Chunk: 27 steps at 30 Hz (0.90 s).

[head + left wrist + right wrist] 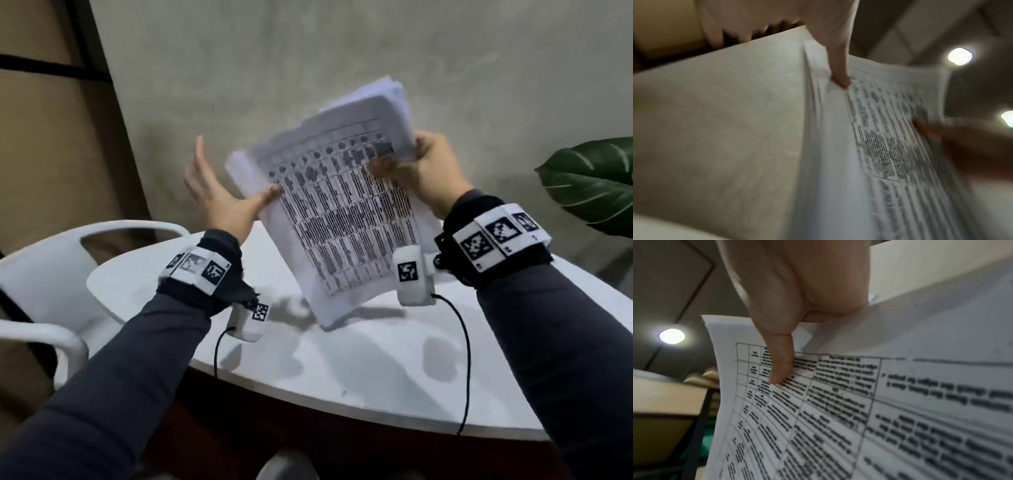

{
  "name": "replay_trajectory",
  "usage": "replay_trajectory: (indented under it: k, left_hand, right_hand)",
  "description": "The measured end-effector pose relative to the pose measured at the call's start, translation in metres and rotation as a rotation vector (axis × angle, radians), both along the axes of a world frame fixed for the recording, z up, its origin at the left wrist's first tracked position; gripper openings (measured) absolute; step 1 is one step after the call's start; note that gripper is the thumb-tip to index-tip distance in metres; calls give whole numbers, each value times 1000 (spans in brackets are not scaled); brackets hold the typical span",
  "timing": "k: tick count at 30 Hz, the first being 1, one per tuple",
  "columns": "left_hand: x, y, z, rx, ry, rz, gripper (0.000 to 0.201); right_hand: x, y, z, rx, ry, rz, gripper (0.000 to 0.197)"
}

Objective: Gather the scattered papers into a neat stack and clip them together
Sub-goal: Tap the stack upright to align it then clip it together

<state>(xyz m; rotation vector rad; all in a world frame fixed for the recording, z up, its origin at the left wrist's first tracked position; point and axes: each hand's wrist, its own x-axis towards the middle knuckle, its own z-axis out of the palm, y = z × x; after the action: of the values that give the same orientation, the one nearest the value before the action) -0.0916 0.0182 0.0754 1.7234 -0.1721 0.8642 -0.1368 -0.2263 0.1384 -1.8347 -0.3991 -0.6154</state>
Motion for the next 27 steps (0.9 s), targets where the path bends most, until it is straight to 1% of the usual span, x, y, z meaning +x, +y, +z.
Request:
replay_trajectory:
  k: [1,2,3,4,5,6,7,9,11,13,16,18,19,20,21,22,23,24,25,26,27]
  left_hand:
    - [2,-1,0,-160,119,-201,114]
    - [1,-5,2,-295,236,-407,108]
    - [2,-9,2,-373,310,-518,95]
    - [-3,-14,7,-373,310,-536,75]
    - [-11,-22,15,-347,278,-490,56]
    - [-15,-28,21,-351,249,-446,43]
    - [-17,-34,26,-386,203,-443,41]
    - [-21,-41,33,-400,134,-441,57]
    - [-20,-41,28,-379,111,-440,55]
    - [-16,-35,10,-338,158,-424,54]
    - [-10,-24,-22,-290,251,-399,58]
    - [-7,-20,-36,-322,316,-427,47]
    - [-8,-20,-38,-337,342,-447,38]
    - [-7,-20,-39,-337,355,-460,31]
    - [-8,-20,-38,-330,356,-469,30]
    - [-7,-21,-38,-323,339,-478,32]
    - [-7,-21,-38,-315,317,-481,33]
    - [-6,-22,-38,-303,286,-482,33]
    - [-8,-24,-37,-293,258,-487,33]
    - [-9,-26,-35,-278,234,-492,32]
    - [-11,-29,-32,-256,211,-494,32]
  right_hand:
    - [-2,-2,-3,75,33,18,19]
    - [-6,-1,-7,136,63,39,22]
    - [-6,2,-12,205,82,51,30]
    - [-9,6,-16,279,93,58,35]
    - [-9,8,-19,340,85,52,35]
    - [-10,12,-20,374,73,40,34]
    - [-10,14,-21,396,67,33,34]
    - [-11,16,-23,439,78,36,37]
    - [-9,15,-32,464,100,42,38]
    - [-7,12,-50,401,138,33,28]
    - [-6,5,-73,327,219,-4,25]
    - [-6,3,-76,309,249,-8,19]
    - [-5,3,-74,308,260,-2,21]
    - [-4,4,-72,321,259,-1,28]
    - [-2,4,-69,345,233,-10,39]
    - [0,5,-65,329,169,-81,54]
    - [1,5,-59,234,57,-231,71]
    - [0,7,-50,70,-73,-431,86]
    - [-2,10,-40,-128,-229,-607,95]
    - [-7,17,-29,-328,-383,-718,98]
    - [-10,25,-18,-506,-494,-749,99]
